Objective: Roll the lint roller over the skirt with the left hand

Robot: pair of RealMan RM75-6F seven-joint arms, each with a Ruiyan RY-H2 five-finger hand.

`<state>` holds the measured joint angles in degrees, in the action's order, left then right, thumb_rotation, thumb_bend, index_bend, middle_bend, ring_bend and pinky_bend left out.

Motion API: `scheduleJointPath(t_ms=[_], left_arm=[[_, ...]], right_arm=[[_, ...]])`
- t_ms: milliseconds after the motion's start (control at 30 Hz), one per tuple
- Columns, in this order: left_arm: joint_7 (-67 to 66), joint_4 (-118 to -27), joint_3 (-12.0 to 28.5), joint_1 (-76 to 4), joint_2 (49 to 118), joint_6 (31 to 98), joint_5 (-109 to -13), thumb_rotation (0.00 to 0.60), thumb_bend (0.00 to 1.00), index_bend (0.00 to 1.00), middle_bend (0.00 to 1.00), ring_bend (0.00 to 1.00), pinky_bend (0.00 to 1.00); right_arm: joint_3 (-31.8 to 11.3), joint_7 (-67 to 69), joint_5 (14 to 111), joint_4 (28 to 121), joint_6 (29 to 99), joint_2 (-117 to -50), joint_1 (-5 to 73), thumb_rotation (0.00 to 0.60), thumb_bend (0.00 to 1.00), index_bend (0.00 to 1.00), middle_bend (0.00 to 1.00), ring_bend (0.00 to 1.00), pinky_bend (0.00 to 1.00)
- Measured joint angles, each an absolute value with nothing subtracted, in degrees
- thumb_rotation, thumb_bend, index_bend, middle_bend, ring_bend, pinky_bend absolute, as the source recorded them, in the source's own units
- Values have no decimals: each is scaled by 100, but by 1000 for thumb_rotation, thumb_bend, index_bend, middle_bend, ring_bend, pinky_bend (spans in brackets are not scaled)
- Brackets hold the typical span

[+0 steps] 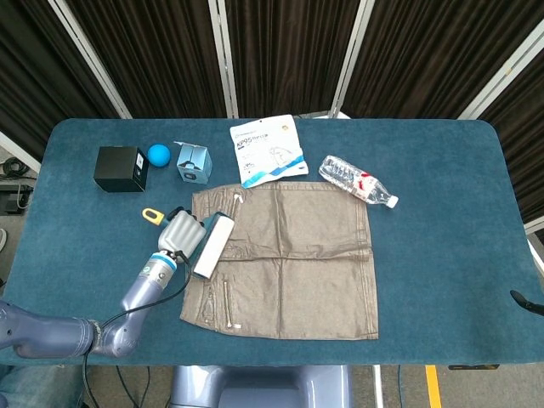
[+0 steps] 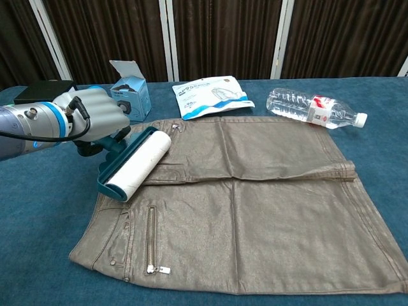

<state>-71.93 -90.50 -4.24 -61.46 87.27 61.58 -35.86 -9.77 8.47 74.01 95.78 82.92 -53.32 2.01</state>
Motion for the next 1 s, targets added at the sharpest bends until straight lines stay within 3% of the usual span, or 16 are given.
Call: scheduleJointPath(t_ms=[1000], left_arm=[[-9148, -9348, 282, -7471, 10584, 6685, -2856, 600, 654, 676, 464, 385, 453]], right_arm=[[-995, 1149, 7355, 9462, 8262, -5259, 145, 600, 0, 0, 0, 0, 0]])
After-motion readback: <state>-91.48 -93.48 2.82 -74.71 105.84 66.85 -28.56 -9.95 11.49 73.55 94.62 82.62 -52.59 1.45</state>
